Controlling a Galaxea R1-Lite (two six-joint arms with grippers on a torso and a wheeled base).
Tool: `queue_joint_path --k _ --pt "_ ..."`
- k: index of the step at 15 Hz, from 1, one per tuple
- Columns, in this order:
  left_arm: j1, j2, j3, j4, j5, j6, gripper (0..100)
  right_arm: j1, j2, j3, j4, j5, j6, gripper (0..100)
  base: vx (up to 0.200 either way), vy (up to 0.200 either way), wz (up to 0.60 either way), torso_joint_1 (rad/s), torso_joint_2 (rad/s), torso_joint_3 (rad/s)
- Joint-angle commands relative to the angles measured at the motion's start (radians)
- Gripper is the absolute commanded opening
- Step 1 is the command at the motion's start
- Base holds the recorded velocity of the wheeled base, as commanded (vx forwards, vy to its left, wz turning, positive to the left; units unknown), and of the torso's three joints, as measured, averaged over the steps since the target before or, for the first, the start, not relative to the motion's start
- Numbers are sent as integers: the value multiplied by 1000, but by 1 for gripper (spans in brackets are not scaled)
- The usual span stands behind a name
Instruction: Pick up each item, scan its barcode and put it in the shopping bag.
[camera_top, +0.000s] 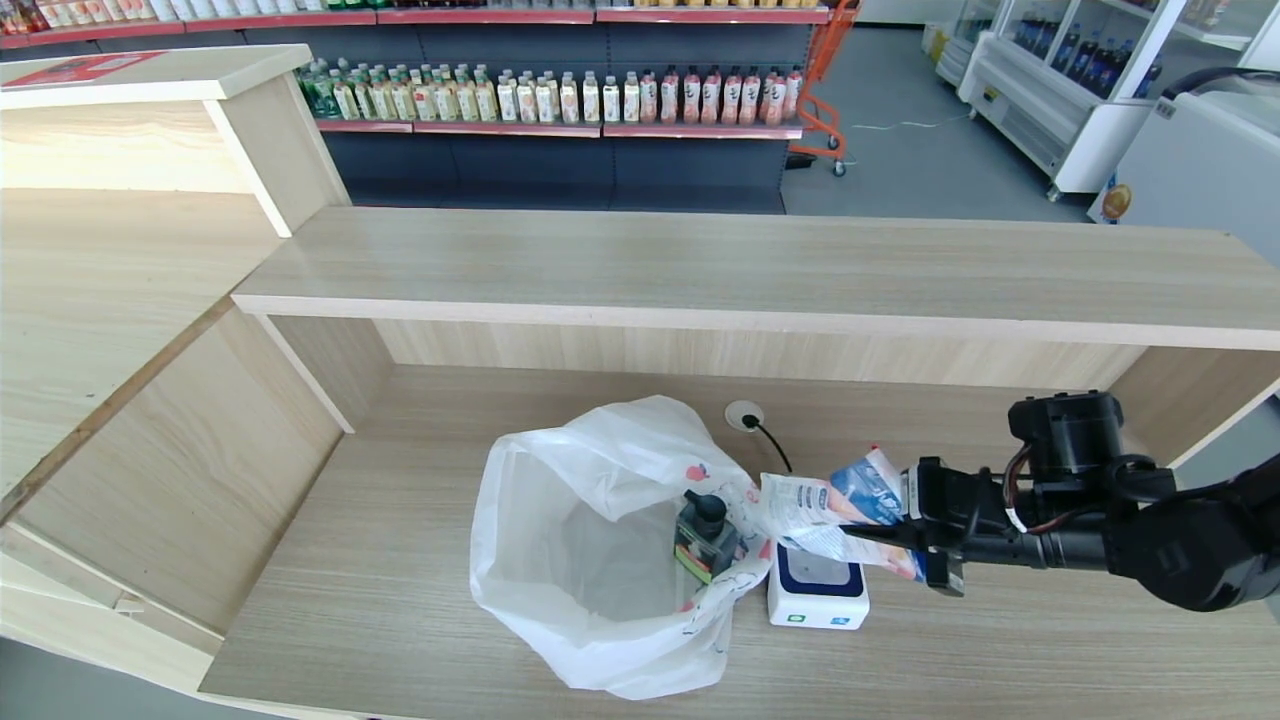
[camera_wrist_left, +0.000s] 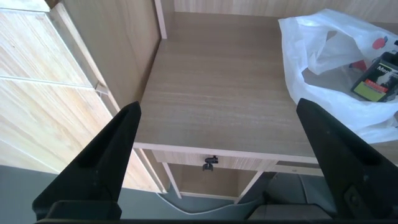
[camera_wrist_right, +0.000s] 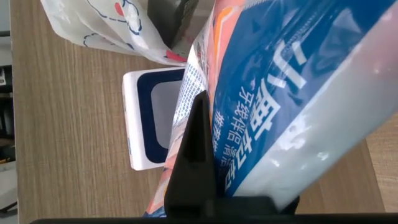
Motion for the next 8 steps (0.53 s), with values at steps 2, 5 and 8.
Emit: queue_joint_path --k 2,5,8 --pt "0 0 0 0 1 0 100 -1 -32 2 0 18 39 0 0 0 0 0 0 0" --pt "0 0 0 0 1 -1 100 -14 -183 5 6 21 309 0 0 0 0 0 0 0" --pt "0 0 0 0 1 -1 100 42 -378 10 8 10 746 0 0 0 0 0 0 0"
